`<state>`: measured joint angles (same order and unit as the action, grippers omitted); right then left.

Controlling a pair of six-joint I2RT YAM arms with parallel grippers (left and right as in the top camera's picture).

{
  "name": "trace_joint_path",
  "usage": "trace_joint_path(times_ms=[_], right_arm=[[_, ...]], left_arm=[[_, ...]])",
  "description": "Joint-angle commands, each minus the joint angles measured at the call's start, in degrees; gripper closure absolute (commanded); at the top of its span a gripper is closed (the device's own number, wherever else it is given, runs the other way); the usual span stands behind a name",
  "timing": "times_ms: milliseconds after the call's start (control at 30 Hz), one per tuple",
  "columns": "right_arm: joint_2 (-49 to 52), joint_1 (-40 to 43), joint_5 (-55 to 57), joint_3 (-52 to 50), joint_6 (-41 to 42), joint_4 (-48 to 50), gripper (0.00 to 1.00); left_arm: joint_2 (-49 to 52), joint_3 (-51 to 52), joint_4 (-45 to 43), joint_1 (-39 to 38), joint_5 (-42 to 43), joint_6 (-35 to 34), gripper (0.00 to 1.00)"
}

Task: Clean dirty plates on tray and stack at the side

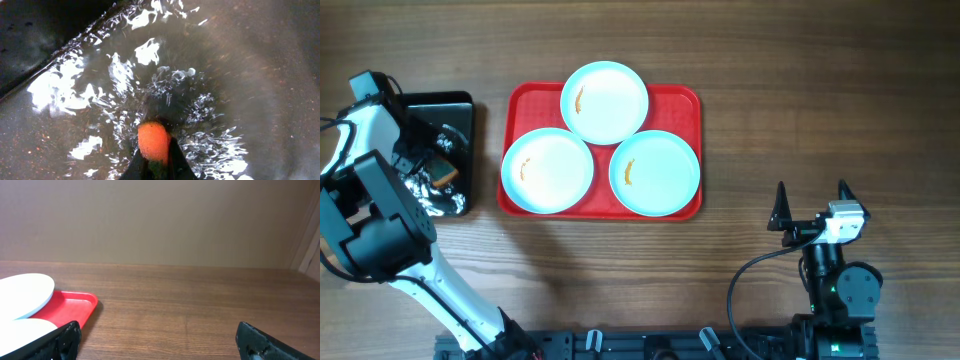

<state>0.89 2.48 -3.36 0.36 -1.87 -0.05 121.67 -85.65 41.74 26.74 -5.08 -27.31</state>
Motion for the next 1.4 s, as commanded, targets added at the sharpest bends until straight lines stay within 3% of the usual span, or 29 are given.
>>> trace_joint_path(times_ms=[0, 33, 67, 333, 400, 467, 567, 733, 767, 800, 833, 867, 1133, 1200, 1300, 1367], right_arm=[[-0.46, 0.39, 0.63, -0.07, -0.98, 0.13, 0.00], [-0.46, 0.39, 0.63, -0.07, -0.96, 0.13, 0.00], [-0.46, 0.39, 0.63, -0.07, -0.96, 0.13, 0.00], [-0.46, 0.39, 0.63, -0.07, -0.98, 0.13, 0.00], [-0.46, 0.39, 0.63, -0.07, -0.98, 0.13, 0.00], [-0.46, 0.39, 0.63, -0.07, -0.98, 0.13, 0.00], [-0.46, 0.39, 0.63, -0.07, -0.98, 0.13, 0.00], [-0.46, 0.39, 0.63, -0.07, -1.01, 0.11, 0.00], [-0.46, 0.39, 0.63, -0.07, -0.98, 0.13, 0.00], [-0.46, 0.39, 0.63, -0.07, -0.98, 0.13, 0.00], [-0.46, 0.39, 0.63, -0.07, -0.98, 0.13, 0.00], [-0.46, 0.39, 0.63, -0.07, -0.98, 0.13, 0.00], [-0.46, 0.39, 0.63, -0.07, -0.98, 0.13, 0.00], [-0.46, 0.39, 0.63, -0.07, -0.98, 0.11, 0.00], [-0.46, 0.39, 0.63, -0.07, -0.98, 0.13, 0.00], [-0.46, 0.39, 0.63, -0.07, -0.98, 0.13, 0.00]], left_arm=[[1.05, 0.59, 0.92, 0.15, -0.81, -0.11, 0.68], [1.05, 0.59, 1.42, 0.15, -0.81, -0.11, 0.41], [1.05, 0.59, 1.84, 0.15, -0.79, -0.11, 0.00], [1.05, 0.59, 8.90, 0.15, 0.74, -0.11, 0.00], [1.05, 0.59, 10.38, 0.15, 2.73, -0.11, 0.30], [1.05, 0.59, 11.39, 0.11, 4.96, -0.11, 0.48], [1.05, 0.59, 12.17, 0.11, 6.62, -0.11, 0.96], [1.05, 0.59, 12.35, 0.11, 6.58, -0.11, 0.96], [1.05, 0.59, 12.35, 0.11, 6.58, -0.11, 0.89], [1.05, 0.59, 12.37, 0.11, 6.58, -0.11, 0.73], [1.05, 0.59, 12.37, 0.11, 6.58, -0.11, 0.26], [1.05, 0.59, 12.39, 0.11, 6.60, -0.11, 0.00], [1.05, 0.59, 13.88, 0.11, 7.08, -0.11, 0.01], [1.05, 0.59, 14.16, 0.11, 8.33, -0.11, 0.07], [1.05, 0.59, 14.58, 0.11, 10.64, -0.11, 0.26], [1.05, 0.59, 14.93, 0.11, 11.52, -0.11, 0.53]])
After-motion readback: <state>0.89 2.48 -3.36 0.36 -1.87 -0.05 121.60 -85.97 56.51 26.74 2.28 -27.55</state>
